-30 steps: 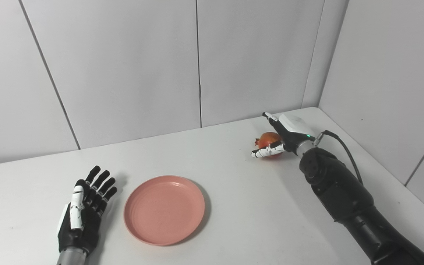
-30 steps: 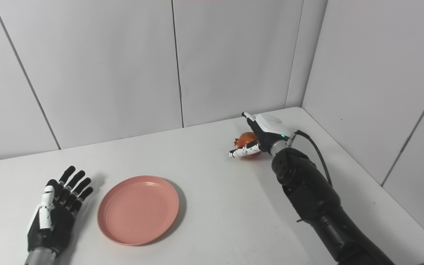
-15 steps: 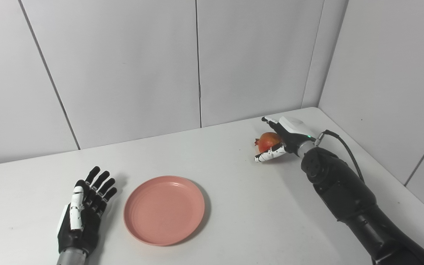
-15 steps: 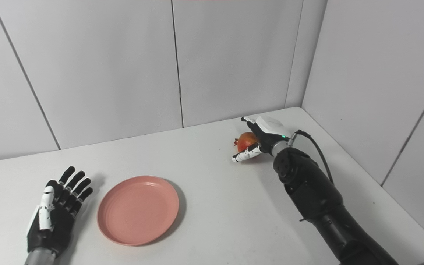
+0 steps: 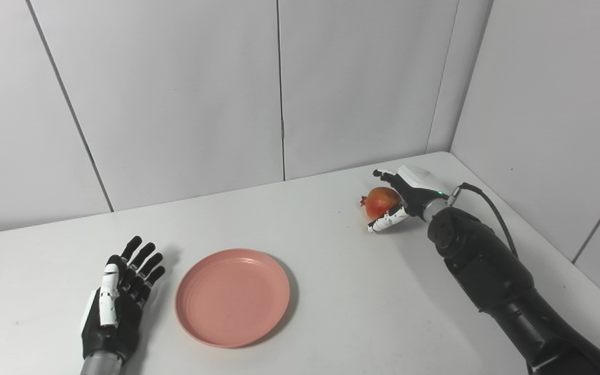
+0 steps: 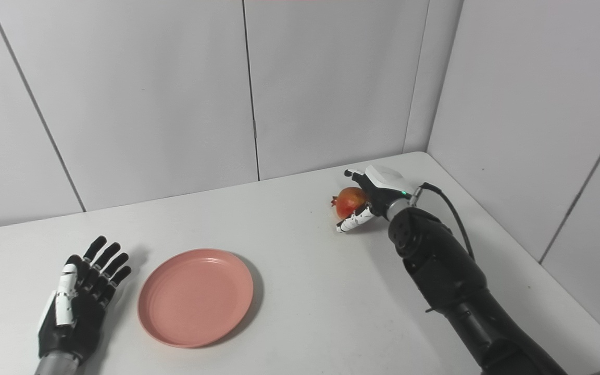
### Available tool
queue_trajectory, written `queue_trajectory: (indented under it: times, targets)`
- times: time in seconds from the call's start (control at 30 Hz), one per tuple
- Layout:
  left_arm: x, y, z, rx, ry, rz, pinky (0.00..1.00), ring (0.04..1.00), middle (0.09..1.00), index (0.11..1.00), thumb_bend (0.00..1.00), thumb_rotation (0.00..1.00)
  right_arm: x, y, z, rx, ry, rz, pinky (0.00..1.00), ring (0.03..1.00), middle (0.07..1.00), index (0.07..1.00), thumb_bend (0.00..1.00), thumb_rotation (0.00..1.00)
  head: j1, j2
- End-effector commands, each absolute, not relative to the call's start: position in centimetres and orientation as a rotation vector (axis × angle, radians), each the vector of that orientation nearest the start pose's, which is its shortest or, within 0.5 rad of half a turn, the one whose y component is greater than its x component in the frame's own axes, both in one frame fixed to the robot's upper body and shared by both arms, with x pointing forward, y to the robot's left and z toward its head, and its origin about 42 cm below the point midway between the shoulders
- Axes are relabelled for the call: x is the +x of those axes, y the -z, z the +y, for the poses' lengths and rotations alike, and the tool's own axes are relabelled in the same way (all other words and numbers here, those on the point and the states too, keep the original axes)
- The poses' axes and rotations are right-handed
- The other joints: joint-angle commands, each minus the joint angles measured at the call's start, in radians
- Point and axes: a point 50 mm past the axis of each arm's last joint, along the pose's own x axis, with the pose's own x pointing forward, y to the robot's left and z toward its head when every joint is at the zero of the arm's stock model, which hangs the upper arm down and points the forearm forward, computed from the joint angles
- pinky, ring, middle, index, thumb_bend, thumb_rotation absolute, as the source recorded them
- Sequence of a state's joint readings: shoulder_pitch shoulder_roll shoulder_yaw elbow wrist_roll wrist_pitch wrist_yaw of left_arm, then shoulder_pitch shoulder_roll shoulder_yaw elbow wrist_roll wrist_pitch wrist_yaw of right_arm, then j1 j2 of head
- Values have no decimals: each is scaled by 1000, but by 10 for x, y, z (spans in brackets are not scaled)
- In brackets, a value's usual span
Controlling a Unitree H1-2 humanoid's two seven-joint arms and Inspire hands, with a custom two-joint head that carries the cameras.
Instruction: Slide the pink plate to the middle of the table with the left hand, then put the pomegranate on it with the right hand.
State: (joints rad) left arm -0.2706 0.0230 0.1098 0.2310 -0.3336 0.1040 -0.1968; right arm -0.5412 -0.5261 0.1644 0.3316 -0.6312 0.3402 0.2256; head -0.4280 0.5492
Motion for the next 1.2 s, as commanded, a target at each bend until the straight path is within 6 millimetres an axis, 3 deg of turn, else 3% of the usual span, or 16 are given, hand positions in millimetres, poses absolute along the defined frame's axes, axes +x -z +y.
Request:
queue_trajectory:
  times: [0.0, 0.13, 0.47, 0.6, 0.73, 1.0, 1.07, 1.17]
  targets:
    - [370, -110, 216, -325, 171, 59, 876, 870, 883, 873, 386, 1000, 459, -248, -358, -1179, 79, 146, 747, 823, 860, 861, 950, 211, 1, 2]
    - [369, -111, 216, -315, 175, 60, 875, 871, 884, 874, 388, 1000, 461, -244, -359, -1166, 84, 151, 677, 765, 814, 828, 932, 200, 1, 3]
    - [368, -111, 215, -310, 169, 62, 872, 869, 880, 866, 374, 1000, 473, -231, -356, -1146, 75, 163, 649, 747, 798, 787, 878, 249, 1, 3]
    - [369, -110, 215, -310, 173, 61, 870, 869, 880, 866, 372, 1000, 478, -226, -352, -1142, 61, 179, 647, 731, 784, 762, 804, 290, 7, -1]
    - [369, -109, 215, -308, 179, 56, 872, 869, 880, 867, 374, 1000, 482, -222, -349, -1120, 56, 183, 615, 665, 713, 690, 696, 303, 8, -2]
    - [368, -110, 215, -298, 178, 58, 865, 867, 878, 865, 374, 1000, 490, -210, -344, -1027, 64, 206, 601, 640, 681, 664, 740, 408, 16, -2]
    - [368, -110, 214, -293, 176, 56, 865, 868, 880, 867, 371, 1000, 491, -207, -341, -1013, 64, 195, 596, 637, 673, 655, 726, 401, 17, -2]
    - [368, -110, 214, -294, 175, 56, 868, 868, 878, 865, 372, 1000, 490, -205, -340, -999, 69, 172, 547, 595, 618, 590, 599, 310, 17, -2]
